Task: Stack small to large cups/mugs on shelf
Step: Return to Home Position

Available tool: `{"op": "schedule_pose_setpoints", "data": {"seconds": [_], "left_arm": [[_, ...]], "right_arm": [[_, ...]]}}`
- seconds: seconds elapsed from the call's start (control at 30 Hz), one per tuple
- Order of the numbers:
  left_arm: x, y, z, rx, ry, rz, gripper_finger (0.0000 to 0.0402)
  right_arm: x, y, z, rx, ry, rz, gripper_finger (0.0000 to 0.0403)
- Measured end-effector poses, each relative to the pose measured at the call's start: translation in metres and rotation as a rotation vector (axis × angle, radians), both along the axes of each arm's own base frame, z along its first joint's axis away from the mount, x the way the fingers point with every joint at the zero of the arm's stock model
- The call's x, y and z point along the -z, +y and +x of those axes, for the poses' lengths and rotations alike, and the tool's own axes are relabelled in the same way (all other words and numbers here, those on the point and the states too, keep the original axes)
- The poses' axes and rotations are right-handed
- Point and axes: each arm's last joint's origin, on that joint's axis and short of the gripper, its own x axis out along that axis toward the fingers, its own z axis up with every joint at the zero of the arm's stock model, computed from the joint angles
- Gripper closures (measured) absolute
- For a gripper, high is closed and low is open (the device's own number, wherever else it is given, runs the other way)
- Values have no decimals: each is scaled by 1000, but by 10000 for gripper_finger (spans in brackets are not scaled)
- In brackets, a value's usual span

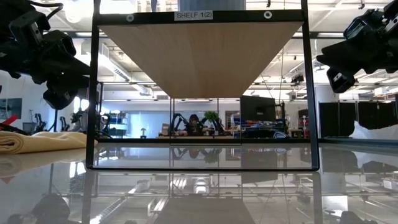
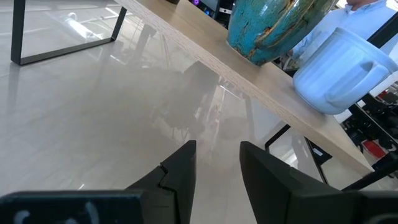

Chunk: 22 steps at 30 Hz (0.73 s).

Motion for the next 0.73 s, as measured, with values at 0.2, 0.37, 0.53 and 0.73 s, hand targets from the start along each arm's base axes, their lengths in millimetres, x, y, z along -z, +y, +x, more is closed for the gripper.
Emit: {"op": "schedule_pose_setpoints", "data": {"seconds": [0.2,0.37,0.53,0.73], "left_arm": [[0,0,0,0,2,0,292],[0,0,0,0,2,0,292],[0,0,0,0,2,1,292],[0,0,0,0,2,0,292]], "right_arm": [[0,0,0,0,0,0,333],[0,0,0,0,0,0,326],[0,0,0,0,0,0,321],[0,0,0,0,0,0,327]]}}
